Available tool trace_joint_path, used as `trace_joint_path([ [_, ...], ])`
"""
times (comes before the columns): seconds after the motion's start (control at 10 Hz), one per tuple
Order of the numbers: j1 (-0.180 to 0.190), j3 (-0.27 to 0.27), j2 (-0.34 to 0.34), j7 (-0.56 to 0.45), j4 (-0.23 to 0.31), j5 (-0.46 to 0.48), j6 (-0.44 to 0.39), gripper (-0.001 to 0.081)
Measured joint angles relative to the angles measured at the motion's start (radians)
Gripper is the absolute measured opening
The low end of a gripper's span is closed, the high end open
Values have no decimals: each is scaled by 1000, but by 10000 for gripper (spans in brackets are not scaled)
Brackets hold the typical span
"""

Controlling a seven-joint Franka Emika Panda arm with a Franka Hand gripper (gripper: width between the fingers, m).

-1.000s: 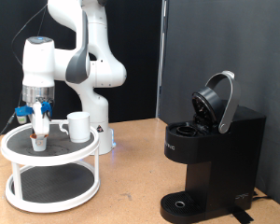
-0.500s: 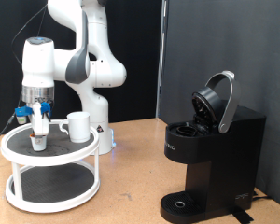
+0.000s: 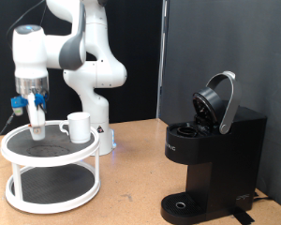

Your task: Make a cup of coffee with the keurig machine

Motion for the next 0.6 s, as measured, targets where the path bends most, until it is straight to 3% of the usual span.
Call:
trace_joint_path([
  [0.2, 0, 4, -34, -4, 42, 2, -70, 395],
  [0.4, 1, 3, -30, -8, 39, 17, -81, 395],
  [0.6, 22, 5, -37, -25, 73, 94, -190, 395],
])
